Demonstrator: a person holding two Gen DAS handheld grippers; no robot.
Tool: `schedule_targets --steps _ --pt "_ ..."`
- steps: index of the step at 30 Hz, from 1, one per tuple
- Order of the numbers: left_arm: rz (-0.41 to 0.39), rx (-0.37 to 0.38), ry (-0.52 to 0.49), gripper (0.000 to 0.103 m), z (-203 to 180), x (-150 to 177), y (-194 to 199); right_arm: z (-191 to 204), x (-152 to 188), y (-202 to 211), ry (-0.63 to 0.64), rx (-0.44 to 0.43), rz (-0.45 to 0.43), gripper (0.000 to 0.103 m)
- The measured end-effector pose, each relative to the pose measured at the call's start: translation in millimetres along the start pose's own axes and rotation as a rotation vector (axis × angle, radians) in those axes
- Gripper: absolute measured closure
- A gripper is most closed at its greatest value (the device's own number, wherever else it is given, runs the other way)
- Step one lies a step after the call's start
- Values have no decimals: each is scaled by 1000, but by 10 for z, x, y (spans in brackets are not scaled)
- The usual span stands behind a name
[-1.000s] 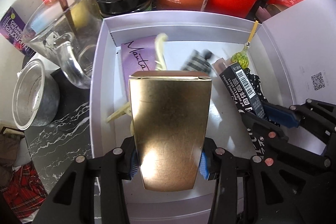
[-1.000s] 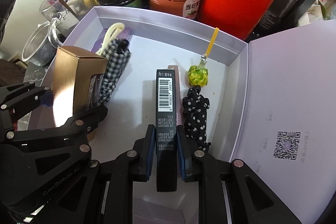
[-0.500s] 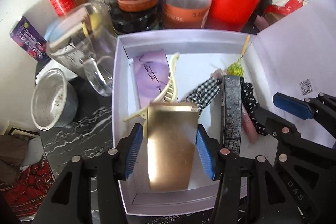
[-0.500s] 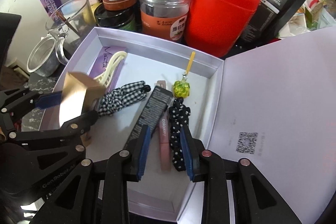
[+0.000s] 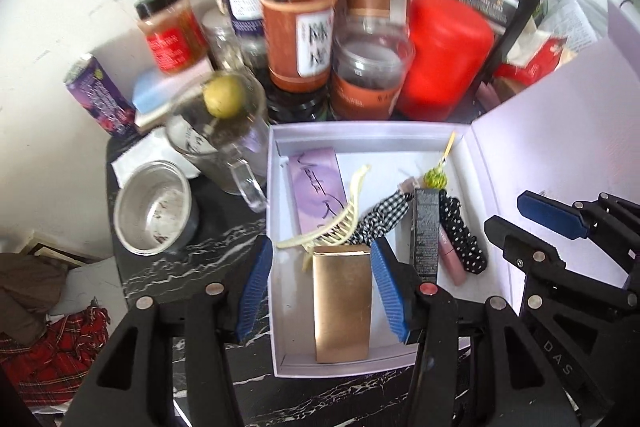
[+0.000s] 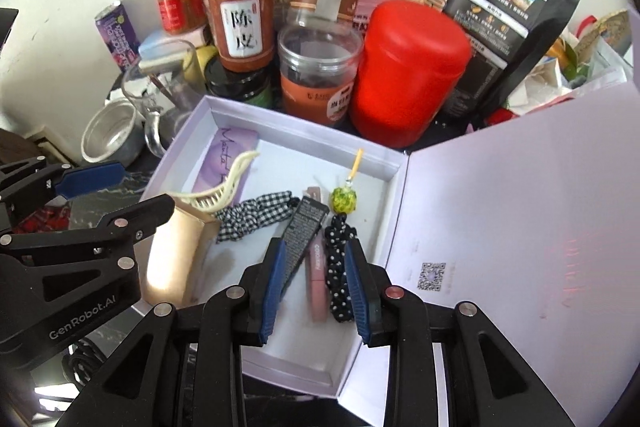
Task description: Organize rigid objects
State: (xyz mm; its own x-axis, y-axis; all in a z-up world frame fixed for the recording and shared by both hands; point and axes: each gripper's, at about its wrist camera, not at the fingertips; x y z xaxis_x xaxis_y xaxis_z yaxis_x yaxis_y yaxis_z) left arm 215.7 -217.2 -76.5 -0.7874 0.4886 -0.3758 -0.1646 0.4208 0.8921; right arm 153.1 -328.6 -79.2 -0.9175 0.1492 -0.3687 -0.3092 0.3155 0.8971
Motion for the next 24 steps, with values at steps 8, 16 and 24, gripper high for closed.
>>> schedule_targets --steps 8,16,24 --pt "-101 -41 -7 52 -35 -32 514 -57 -49 468 -16 -4 -91 65" --pt "-177 -70 -11 33 -65 70 993 -69 -21 918 -28 -11 -175 49" --pt "-244 -77 -6 25 -109 226 1394 -103 97 1310 -37 -22 -232 44"
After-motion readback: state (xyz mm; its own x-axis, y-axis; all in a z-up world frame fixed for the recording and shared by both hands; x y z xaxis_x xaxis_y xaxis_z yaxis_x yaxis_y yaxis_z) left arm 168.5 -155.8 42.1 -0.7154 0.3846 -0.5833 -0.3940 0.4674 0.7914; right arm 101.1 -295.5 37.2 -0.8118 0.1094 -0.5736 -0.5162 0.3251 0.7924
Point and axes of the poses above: each gripper's, at about its wrist camera, not at the fingertips, and y roughly against the way its jaws point, z to its left, x to its underside, and after that the axes turned 15 degrees about x, right-handed
